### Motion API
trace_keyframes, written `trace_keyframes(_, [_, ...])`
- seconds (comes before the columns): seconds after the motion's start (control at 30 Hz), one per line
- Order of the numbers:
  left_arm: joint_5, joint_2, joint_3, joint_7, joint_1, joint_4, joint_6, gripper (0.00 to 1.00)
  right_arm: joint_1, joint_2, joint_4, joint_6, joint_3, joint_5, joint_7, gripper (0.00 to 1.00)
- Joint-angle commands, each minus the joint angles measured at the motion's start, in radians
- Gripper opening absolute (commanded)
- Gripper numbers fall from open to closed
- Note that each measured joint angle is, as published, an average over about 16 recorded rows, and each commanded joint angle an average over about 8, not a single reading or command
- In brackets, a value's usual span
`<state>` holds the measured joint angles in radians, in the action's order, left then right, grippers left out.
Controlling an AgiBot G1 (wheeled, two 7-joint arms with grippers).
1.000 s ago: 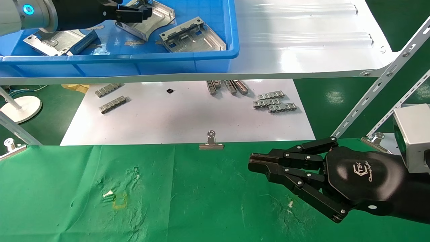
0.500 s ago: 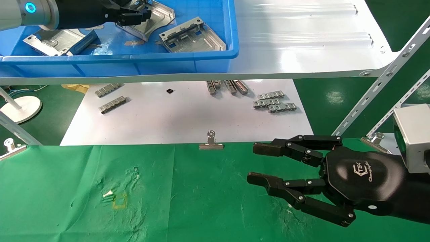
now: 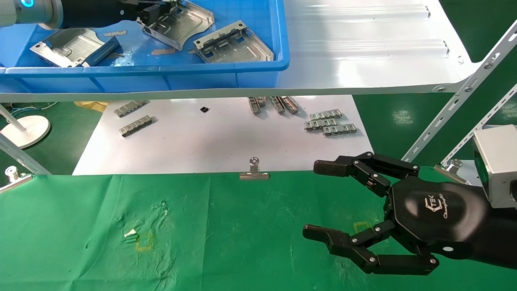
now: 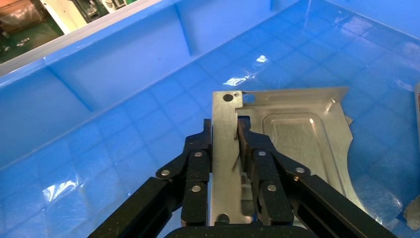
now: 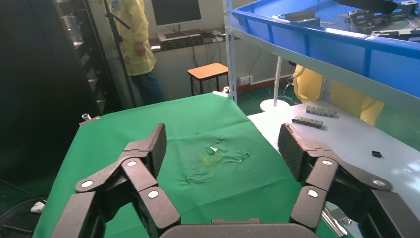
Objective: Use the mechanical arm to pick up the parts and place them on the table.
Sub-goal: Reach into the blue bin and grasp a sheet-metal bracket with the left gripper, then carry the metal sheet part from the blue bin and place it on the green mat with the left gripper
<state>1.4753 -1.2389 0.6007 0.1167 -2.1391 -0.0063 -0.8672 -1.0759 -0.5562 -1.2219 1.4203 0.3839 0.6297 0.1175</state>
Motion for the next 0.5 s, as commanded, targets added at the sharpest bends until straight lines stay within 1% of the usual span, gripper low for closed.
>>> trace_keyframes(0.03, [-0.002,0.002,-0.001,0.001,-0.002,0.0,0.0,0.0,0.0,0.0,0.0,0.0,0.0,0.0,0.0,1.0])
trace_keyframes(0.2, [-0.011,0.014,-0.008,-0.007,-0.021,-0.011,-0.028,0.0,0.0,0.0,0.0,0.0,0.0,0.0,0.0,1.0])
trace_keyframes(0.3, [-0.024,0.029,-0.017,-0.017,-0.033,-0.021,-0.066,0.0,0.0,0.0,0.0,0.0,0.0,0.0,0.0,1.0])
trace_keyframes(0.4, [-0.046,0.055,-0.031,-0.035,-0.045,-0.036,-0.136,0.0,0.0,0.0,0.0,0.0,0.0,0.0,0.0,1.0])
trace_keyframes(0.5, [-0.072,0.093,-0.048,-0.066,-0.052,-0.056,-0.249,0.0,0.0,0.0,0.0,0.0,0.0,0.0,0.0,1.0])
